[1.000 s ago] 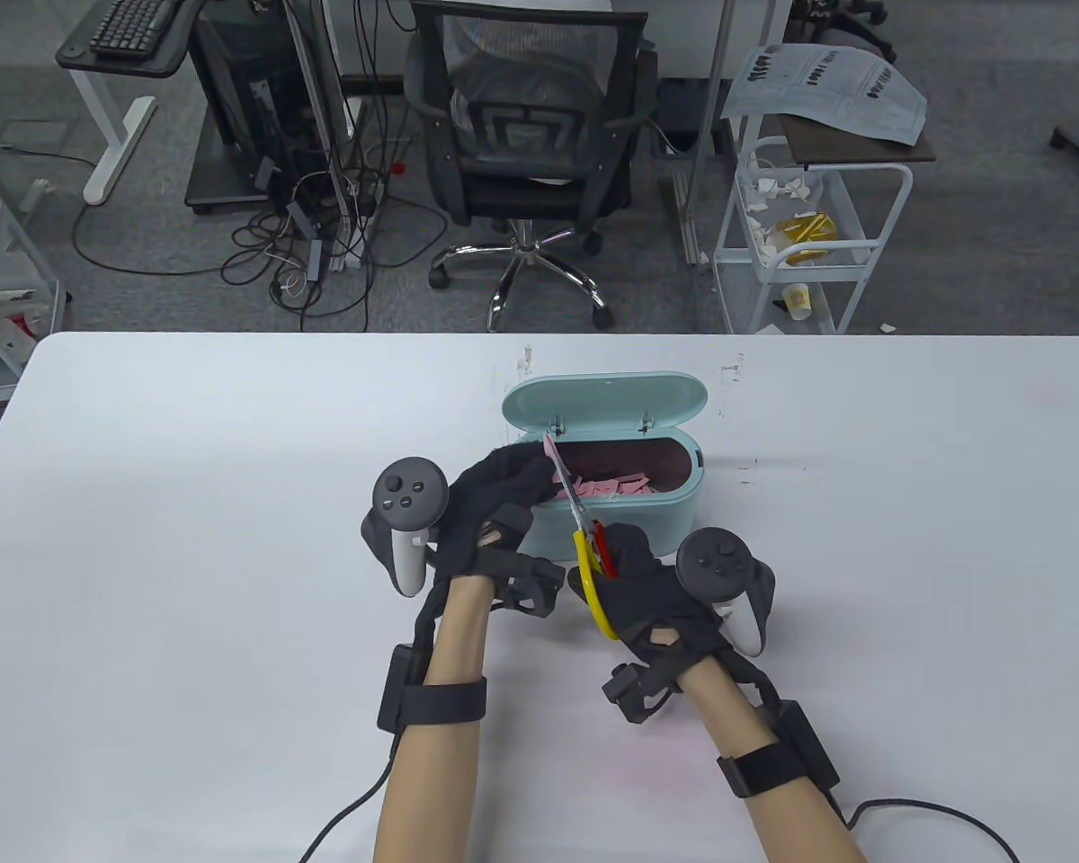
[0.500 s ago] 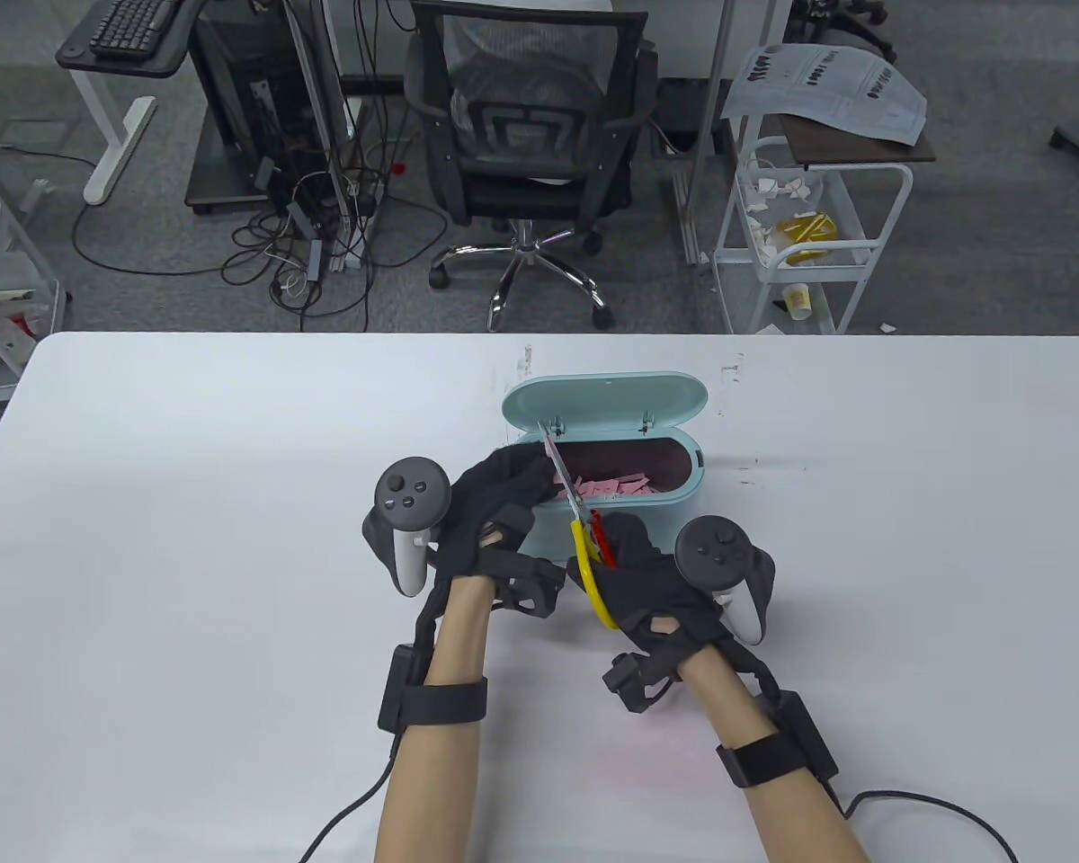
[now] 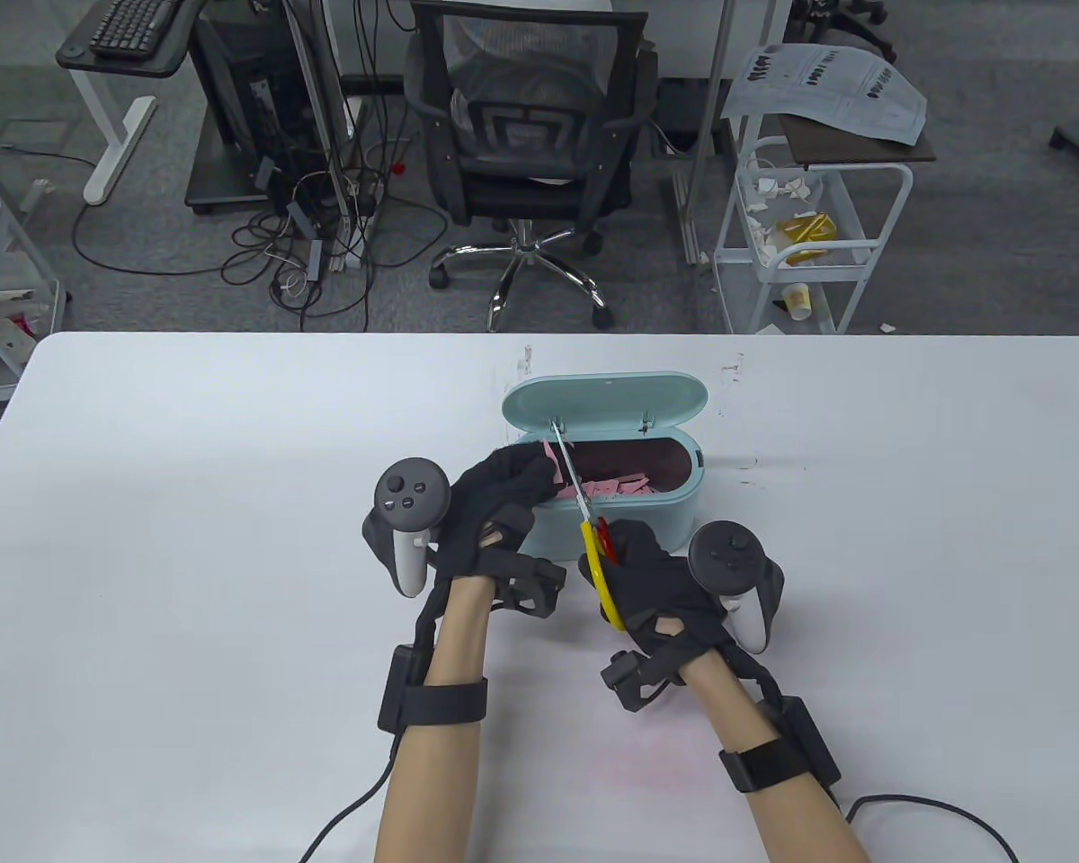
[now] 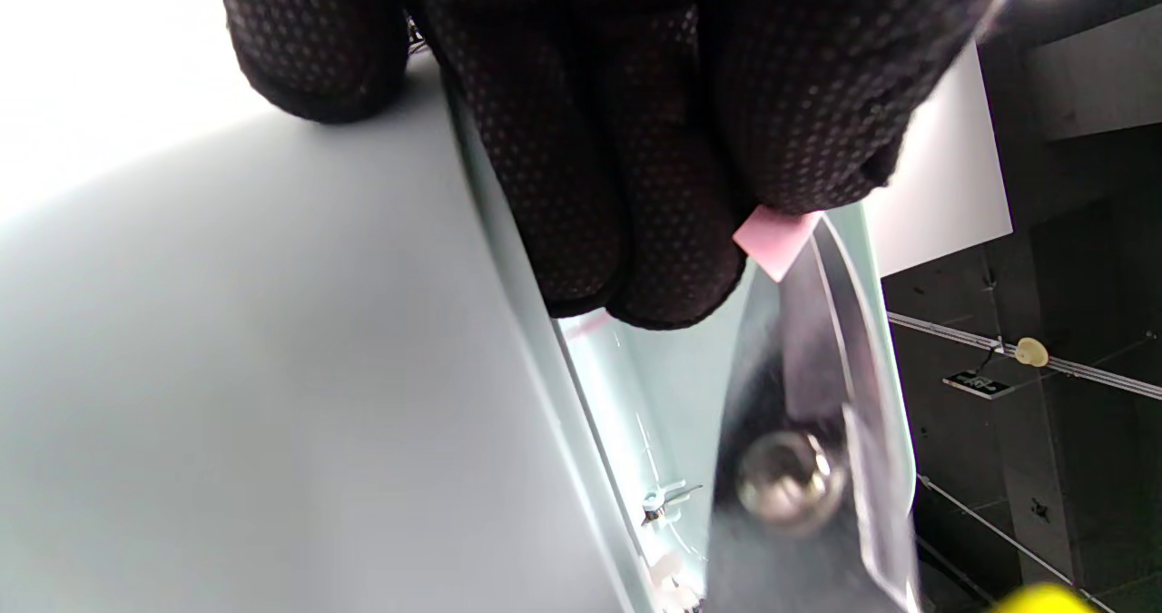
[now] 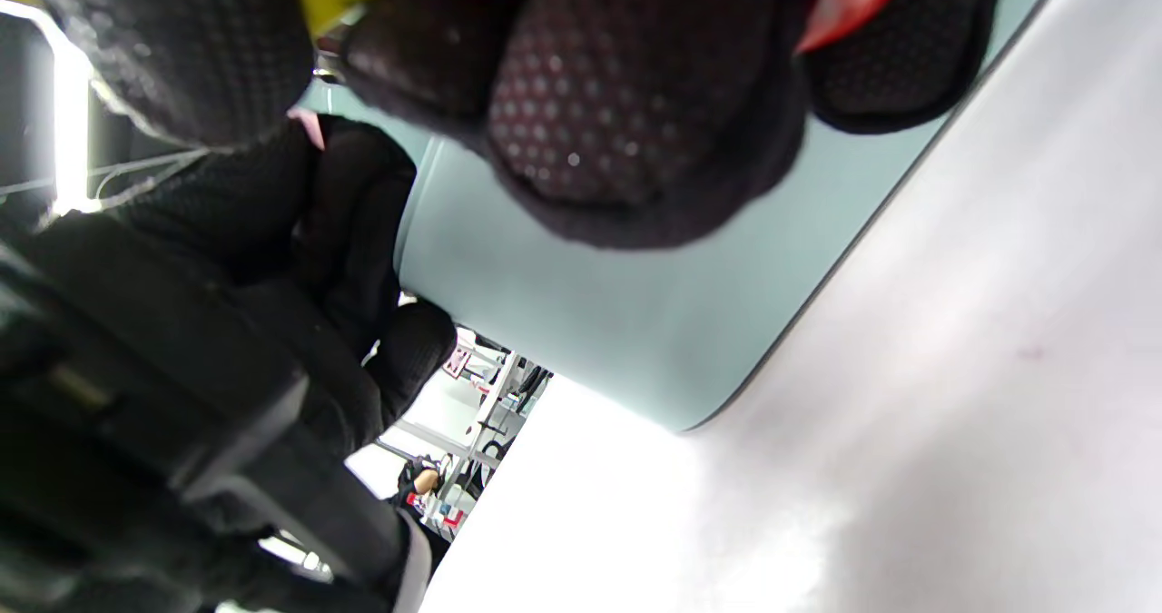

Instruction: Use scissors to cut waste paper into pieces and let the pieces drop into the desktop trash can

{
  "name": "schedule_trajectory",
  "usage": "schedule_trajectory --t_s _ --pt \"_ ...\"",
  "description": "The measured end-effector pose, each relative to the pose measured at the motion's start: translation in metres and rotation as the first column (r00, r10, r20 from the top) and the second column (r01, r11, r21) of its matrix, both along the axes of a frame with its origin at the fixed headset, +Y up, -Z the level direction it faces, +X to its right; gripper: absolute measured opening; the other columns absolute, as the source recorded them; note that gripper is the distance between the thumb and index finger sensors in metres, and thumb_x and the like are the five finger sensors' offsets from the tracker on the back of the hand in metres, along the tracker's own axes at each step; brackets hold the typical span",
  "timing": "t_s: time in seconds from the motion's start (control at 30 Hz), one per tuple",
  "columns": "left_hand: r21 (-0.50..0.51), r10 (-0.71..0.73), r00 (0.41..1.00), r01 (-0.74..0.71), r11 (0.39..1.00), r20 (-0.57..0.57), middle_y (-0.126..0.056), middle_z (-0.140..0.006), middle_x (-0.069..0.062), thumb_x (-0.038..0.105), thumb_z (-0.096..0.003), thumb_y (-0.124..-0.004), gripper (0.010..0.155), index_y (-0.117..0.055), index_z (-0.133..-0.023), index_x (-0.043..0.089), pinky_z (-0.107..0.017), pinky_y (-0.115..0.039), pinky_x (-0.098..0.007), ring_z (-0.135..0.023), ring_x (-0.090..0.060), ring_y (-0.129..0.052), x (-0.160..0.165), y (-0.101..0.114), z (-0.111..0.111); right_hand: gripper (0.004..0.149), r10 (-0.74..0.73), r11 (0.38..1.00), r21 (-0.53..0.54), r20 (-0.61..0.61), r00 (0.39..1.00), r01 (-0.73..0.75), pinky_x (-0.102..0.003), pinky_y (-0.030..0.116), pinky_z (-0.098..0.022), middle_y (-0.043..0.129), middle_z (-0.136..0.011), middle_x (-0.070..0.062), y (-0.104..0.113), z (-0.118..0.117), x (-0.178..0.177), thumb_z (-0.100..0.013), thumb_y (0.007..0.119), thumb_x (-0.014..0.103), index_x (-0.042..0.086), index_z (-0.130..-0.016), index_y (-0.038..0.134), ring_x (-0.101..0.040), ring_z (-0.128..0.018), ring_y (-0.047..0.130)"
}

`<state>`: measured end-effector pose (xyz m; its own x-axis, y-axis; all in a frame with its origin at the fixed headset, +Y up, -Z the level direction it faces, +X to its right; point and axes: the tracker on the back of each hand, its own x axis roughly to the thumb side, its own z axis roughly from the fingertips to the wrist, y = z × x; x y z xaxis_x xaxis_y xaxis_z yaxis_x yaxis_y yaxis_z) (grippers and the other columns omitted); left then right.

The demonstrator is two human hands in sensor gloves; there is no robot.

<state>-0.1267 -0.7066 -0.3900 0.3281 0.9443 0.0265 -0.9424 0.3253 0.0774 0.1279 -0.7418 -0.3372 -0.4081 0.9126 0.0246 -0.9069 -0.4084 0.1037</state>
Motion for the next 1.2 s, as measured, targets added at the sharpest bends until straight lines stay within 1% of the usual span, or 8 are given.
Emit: schedule_trajectory --t_s 0.3,0.47,0.57,0.77,0.93,1.07,1.13,1.2 --pt "0.027 -0.101 0.995 0.102 0.994 -0.025 -0.111 -0.066 0.010 0.047 -0.0449 -0.089 0.035 -0.096 -0.077 0.034 -0.058 -0.079 -0.046 -0.059 -0.012 -0.112 0.006 0.010 0.002 0.071 0.042 0.999 0.010 0.033 0.999 -0.043 -0.057 0.074 -0.052 0.093 -0.052 0.010 0.007 0.019 0.036 -0.036 0.077 0.057 0.012 -0.087 0.058 -0.016 -0.023 0.101" --pt "0.094 -0.260 0.962 0.267 0.959 -0.086 -0.111 -0.066 0.011 0.048 -0.0438 -0.090 0.036 -0.096 -0.076 0.035 -0.060 -0.079 -0.044 -0.060 -0.012 -0.112 0.013 0.020 0.008 0.071 0.049 0.998 0.025 0.019 0.999 -0.050 -0.057 0.074 -0.052 0.093 -0.052 0.010 0.014 0.030 0.050 -0.036 0.077 0.057 0.012 -0.087 0.058 -0.016 -0.023 0.101" --pt "0.119 -0.368 0.913 0.391 0.913 -0.176 -0.111 -0.063 0.011 0.050 -0.0409 -0.093 0.036 -0.097 -0.073 0.035 -0.062 -0.078 -0.044 -0.058 -0.011 -0.112 0.018 0.030 0.014 0.071 0.093 0.994 0.051 -0.001 0.996 -0.093 -0.057 0.074 -0.052 0.093 -0.052 0.010 0.018 0.040 0.063 -0.036 0.077 0.057 0.012 -0.087 0.058 -0.016 -0.023 0.102" --pt "0.161 -0.566 0.746 0.643 0.749 -0.352 -0.111 -0.063 0.013 0.051 -0.0395 -0.094 0.035 -0.096 -0.072 0.038 -0.063 -0.077 -0.044 -0.060 -0.010 -0.111 0.028 0.036 0.019 0.070 0.134 0.989 0.065 -0.004 0.991 -0.134 -0.057 0.074 -0.053 0.093 -0.052 0.009 0.009 0.056 0.095 -0.036 0.078 0.057 0.012 -0.087 0.058 -0.016 -0.023 0.102" --pt "0.181 -0.549 0.757 0.632 0.754 -0.355 -0.110 -0.066 0.012 0.050 -0.0407 -0.093 0.036 -0.096 -0.074 0.037 -0.066 -0.075 -0.048 -0.065 -0.014 -0.109 0.028 0.034 0.021 0.071 0.137 0.988 0.076 0.019 0.990 -0.138 -0.057 0.074 -0.053 0.093 -0.052 0.010 0.009 0.064 0.112 -0.036 0.077 0.057 0.012 -0.087 0.058 -0.016 -0.023 0.102" --pt "0.215 -0.570 0.748 0.652 0.727 -0.339 -0.109 -0.072 0.009 0.055 -0.0464 -0.082 0.040 -0.094 -0.080 0.035 -0.066 -0.075 -0.049 -0.073 -0.018 -0.107 0.027 0.039 0.026 0.071 0.115 0.990 0.074 0.011 0.993 -0.116 -0.057 0.074 -0.053 0.093 -0.052 0.009 0.008 0.067 0.115 -0.036 0.078 0.057 0.011 -0.087 0.058 -0.016 -0.023 0.102" --pt "0.258 -0.612 0.731 0.680 0.686 -0.300 -0.108 -0.076 0.005 0.057 -0.0476 -0.078 0.045 -0.094 -0.082 0.032 -0.068 -0.073 -0.051 -0.077 -0.022 -0.104 0.030 0.050 0.034 0.071 0.101 0.993 0.067 -0.006 0.995 -0.101 -0.058 0.074 -0.053 0.093 -0.052 0.009 0.007 0.068 0.115 -0.036 0.078 0.056 0.011 -0.087 0.058 -0.017 -0.023 0.102" --pt "0.280 -0.696 0.667 0.744 0.606 -0.265 -0.104 -0.084 0.001 0.058 -0.0477 -0.076 0.051 -0.091 -0.088 0.030 -0.070 -0.071 -0.054 -0.084 -0.027 -0.100 0.031 0.064 0.049 0.070 0.104 0.992 0.074 -0.006 0.995 -0.103 -0.058 0.074 -0.053 0.093 -0.052 0.009 0.007 0.070 0.114 -0.036 0.078 0.056 0.011 -0.086 0.059 -0.017 -0.023 0.102"
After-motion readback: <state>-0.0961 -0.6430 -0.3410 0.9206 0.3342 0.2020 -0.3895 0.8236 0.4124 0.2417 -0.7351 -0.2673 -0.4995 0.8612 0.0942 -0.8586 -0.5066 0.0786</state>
